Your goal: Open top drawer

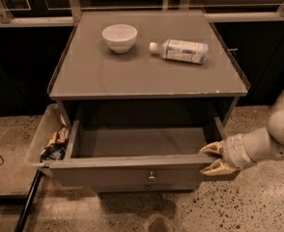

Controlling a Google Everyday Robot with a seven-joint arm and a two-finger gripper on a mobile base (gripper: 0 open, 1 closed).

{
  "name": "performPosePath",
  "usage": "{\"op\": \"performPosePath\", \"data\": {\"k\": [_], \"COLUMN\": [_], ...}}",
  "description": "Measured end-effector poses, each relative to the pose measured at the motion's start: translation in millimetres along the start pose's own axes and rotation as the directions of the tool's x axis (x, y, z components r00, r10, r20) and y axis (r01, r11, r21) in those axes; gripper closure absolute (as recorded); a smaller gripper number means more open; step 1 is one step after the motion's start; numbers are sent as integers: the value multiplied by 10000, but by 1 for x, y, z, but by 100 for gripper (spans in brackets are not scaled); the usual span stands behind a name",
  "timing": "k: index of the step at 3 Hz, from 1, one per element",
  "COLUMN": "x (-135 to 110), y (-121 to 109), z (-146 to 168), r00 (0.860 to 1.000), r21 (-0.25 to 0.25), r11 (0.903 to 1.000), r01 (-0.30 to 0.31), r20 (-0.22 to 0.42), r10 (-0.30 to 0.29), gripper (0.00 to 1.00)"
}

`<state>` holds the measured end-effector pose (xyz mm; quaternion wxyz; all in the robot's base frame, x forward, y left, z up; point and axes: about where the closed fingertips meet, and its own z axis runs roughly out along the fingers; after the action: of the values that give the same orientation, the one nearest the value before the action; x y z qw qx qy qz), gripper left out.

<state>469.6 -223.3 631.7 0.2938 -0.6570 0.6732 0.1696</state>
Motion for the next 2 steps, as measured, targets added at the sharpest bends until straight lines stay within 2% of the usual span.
{"op": "performPosePath", "data": {"k": [1,2], "x": [-1,-2], "y": [7,7], "z": [-3,-3], "r00": [10000,10000], "r21": [16,16], "r11": [10000,10000], "r01": [35,35], "r20": [-29,-28], "r10": [-35,-35], "gripper": [100,100]}}
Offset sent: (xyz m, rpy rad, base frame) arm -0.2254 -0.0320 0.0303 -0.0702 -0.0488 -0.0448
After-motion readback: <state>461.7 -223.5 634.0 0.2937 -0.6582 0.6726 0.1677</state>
